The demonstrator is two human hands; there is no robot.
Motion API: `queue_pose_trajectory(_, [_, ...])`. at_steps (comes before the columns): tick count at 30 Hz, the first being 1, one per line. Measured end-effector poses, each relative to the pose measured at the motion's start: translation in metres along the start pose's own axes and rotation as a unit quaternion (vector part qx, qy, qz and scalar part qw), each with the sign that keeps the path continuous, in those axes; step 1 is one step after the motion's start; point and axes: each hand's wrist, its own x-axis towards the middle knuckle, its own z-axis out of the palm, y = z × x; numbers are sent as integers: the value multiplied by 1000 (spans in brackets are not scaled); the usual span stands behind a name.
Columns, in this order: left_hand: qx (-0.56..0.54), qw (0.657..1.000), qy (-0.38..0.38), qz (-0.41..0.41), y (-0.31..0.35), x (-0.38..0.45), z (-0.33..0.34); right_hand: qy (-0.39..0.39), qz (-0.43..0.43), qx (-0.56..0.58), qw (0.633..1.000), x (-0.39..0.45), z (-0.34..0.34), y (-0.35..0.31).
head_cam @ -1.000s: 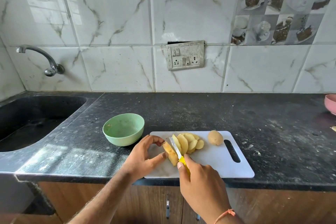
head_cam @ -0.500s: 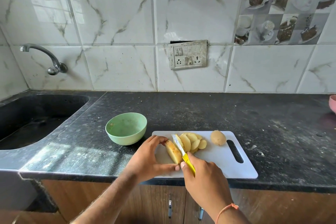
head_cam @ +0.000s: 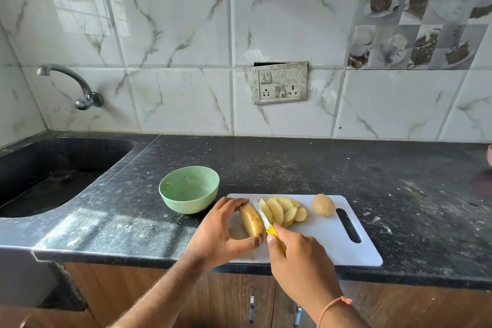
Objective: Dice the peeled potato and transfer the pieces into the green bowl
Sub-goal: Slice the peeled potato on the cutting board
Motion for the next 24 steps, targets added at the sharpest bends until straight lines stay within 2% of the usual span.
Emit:
queue_pose_trajectory(3, [-34, 999, 16, -30, -5, 1, -2, -9, -1, -11, 1000, -1, -4, -3])
queue_pose_trajectory(11, [-62, 997, 11, -51, -13, 5, -2, -27, -6, -32, 999, -6, -9, -8])
queue_pose_trajectory(24, [-86, 992, 14, -86, -13, 5, -4, -16, -29, -38, 999, -5, -10, -12])
